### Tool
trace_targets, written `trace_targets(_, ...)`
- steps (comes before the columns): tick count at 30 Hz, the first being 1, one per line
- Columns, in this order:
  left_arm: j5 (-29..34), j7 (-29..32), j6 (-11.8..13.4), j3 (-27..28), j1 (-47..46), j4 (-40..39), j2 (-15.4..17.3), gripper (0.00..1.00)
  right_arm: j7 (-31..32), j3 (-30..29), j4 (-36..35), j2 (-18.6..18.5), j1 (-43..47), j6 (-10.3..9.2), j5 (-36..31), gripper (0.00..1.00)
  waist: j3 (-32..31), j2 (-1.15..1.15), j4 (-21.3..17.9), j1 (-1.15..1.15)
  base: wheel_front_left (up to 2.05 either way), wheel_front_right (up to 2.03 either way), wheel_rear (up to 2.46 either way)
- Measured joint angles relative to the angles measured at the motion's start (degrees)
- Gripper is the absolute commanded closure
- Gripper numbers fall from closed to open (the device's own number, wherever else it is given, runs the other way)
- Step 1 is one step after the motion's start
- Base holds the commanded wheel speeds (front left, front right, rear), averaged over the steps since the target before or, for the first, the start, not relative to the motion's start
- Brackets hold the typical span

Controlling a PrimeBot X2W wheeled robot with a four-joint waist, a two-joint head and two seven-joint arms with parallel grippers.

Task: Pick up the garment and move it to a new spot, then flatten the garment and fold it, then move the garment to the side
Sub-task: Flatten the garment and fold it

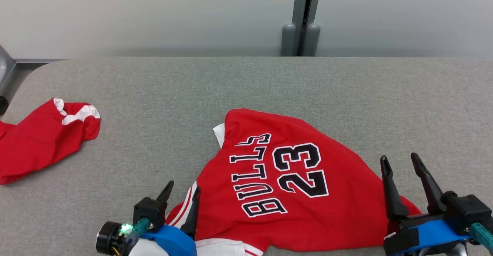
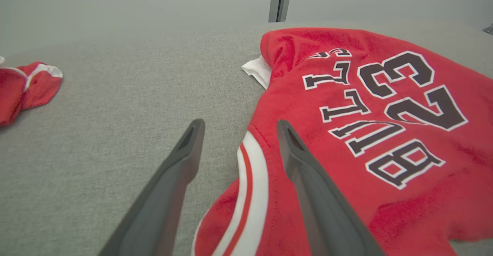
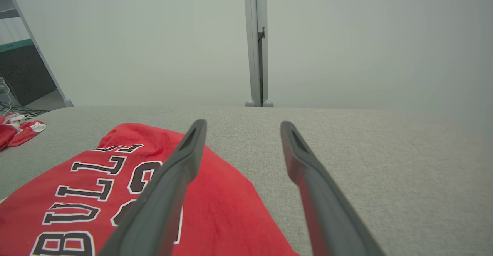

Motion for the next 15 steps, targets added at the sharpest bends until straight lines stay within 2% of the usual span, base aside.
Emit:
trace_targets(9, -0.3, 3.1, -0.2, -1.8, 3.4, 3.5, 1.6, 0.0, 0.0, -0.2, 0.6, 0.0, 0.1, 0.0, -0.3, 0.0, -0.3, 0.0, 0.0, 0.0, 0.0, 0.0, 0.0)
trace_targets(15, 0.1, 3.7, 0.9, -2.0, 3.2, 6.9, 2.0, 0.0, 0.5, -0.1, 0.9, 0.0, 0.3, 0.01, -0.5, 0.0, -0.7, 0.0, 0.0, 0.0, 0.0, 0.0, 0.0)
